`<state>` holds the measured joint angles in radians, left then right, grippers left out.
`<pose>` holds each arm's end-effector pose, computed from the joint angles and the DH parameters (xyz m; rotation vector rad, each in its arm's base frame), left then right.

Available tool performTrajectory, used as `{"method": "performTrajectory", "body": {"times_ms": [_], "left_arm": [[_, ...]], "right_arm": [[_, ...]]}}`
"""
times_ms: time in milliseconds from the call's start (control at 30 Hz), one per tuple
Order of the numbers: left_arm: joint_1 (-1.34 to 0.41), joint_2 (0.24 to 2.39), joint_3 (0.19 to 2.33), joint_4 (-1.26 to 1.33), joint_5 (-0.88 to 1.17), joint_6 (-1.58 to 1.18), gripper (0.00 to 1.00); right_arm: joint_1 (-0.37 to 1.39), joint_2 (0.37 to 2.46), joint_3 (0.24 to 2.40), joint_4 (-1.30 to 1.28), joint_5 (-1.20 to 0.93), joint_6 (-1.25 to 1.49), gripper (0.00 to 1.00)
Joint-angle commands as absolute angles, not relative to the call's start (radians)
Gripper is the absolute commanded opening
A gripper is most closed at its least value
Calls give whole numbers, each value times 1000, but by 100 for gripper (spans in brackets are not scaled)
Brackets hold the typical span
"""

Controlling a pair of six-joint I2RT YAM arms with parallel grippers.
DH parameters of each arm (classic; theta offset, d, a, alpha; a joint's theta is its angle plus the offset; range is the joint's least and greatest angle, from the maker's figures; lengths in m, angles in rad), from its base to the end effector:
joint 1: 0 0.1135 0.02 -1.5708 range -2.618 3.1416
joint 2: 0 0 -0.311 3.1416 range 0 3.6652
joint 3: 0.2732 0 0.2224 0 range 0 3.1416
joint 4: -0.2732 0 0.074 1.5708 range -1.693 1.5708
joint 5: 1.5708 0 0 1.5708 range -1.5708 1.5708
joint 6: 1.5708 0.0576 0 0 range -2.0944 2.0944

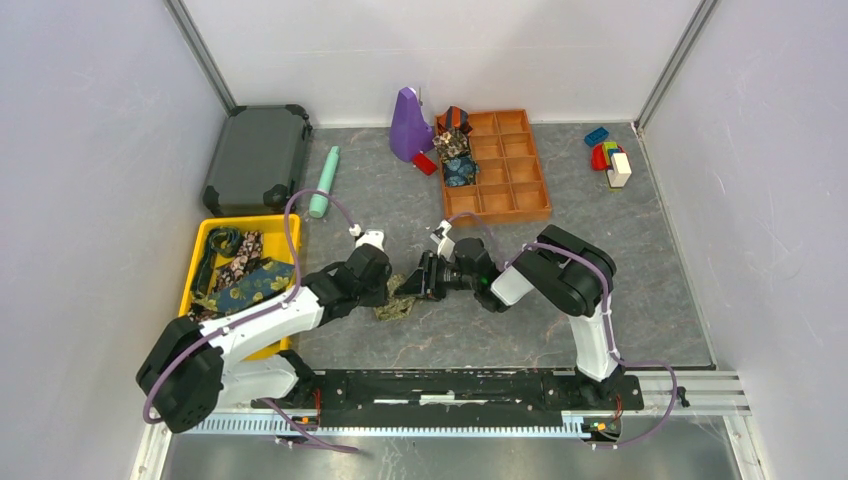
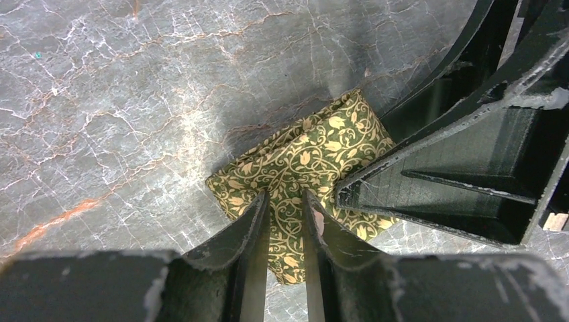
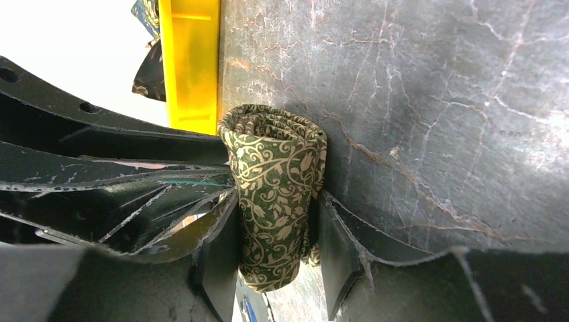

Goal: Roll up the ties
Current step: Pick up the tie at the center of the board.

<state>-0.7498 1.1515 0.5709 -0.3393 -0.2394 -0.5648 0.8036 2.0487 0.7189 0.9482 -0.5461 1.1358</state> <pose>0.1440 -0.1155 0.2269 0.1285 2.4707 -0.2743 0.2469 0.2992 0.1501 -0.0499 2.3707 1.6683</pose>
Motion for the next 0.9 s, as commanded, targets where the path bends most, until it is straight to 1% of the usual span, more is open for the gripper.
{"method": "performTrajectory", "body": {"times_ms": [0,67,167,267,400,567,633,733,867], "left_arm": [[-762,1129,565,-320,-238,-617,30],[-764,1120,575,-329,-240,-620,31],[-765,1098,600,-360,-244,-629,36],[-765,1064,630,-427,-278,-651,43],[-765,1015,678,-524,-310,-671,49],[-765,951,751,-659,-333,-674,52],[-765,929,791,-724,-336,-662,52],[-765,897,854,-814,-358,-624,54],[-765,853,893,-878,-372,-534,55]], "right_arm": [[821,2077,719,892,-543,1101,45],[821,2070,714,885,-541,1095,40],[819,2061,710,881,-540,1091,31],[819,2054,707,881,-540,1093,26],[818,2033,703,876,-537,1092,22],[814,2002,698,858,-536,1082,18],[811,1985,697,847,-537,1077,15],[800,1953,695,827,-537,1067,11],[783,1902,702,772,-534,1038,9]]}}
